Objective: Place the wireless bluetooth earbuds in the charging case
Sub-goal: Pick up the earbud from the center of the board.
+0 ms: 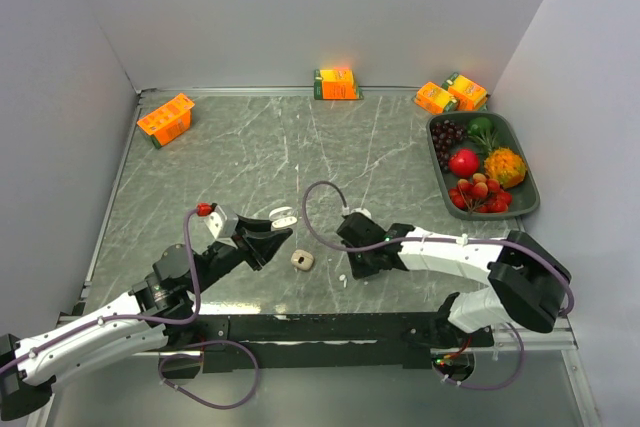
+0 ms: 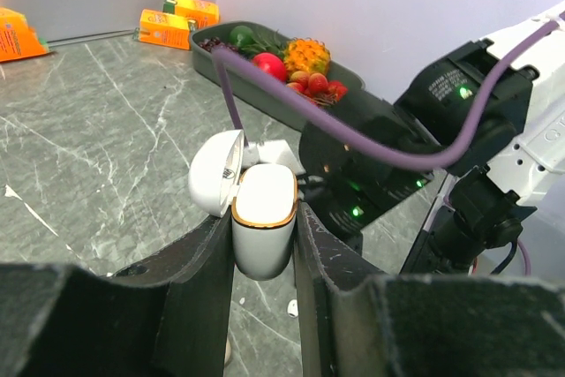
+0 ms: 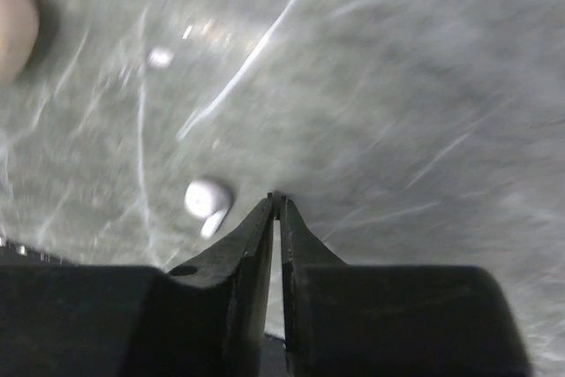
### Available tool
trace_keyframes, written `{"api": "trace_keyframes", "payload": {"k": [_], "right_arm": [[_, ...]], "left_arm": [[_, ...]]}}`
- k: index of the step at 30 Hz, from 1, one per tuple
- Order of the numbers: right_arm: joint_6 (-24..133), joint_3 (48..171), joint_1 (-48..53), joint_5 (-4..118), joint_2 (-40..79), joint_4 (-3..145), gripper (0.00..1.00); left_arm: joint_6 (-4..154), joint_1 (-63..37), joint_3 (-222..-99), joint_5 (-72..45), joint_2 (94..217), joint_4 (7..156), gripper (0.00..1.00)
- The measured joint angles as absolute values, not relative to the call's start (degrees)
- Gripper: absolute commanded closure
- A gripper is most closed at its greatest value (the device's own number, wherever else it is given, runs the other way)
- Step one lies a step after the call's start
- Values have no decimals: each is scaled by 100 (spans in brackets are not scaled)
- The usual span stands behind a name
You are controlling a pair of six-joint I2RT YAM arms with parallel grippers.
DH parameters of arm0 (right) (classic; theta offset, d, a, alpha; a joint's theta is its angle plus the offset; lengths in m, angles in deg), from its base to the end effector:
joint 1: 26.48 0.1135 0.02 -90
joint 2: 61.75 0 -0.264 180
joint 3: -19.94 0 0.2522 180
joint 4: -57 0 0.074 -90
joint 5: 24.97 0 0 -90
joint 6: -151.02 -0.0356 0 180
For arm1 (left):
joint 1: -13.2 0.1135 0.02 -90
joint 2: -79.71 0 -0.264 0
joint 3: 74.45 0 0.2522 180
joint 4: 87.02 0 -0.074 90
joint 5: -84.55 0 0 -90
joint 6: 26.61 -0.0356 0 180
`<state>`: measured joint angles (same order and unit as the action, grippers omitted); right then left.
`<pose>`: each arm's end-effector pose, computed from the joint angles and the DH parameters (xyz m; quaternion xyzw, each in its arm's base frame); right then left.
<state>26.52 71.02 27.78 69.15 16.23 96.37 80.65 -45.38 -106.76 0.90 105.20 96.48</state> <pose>0.1388 0.1884 0.1574 -0.1605 0.9648 0.1186 0.1715 0.0762 -0.1172 0.2767 0.1859 0.6135 -0.4432 0.6266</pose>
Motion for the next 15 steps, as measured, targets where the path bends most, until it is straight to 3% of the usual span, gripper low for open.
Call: {"api": "trace_keyframes", "payload": {"k": [2,5,15], "right_arm": [[2707,7166,2669,7005,1625,9641,54],[2814,7268,2625,7057,1605,9661,48],[2493,7380,2960,6862,1465,9753,48]], "left_arm": [[8065,-4538,-10676,90,10529,9643,99],[8065,-4538,-10676,99,10529,9632,99],[8067,-4545,-10676,138,10483,9628,99]]}}
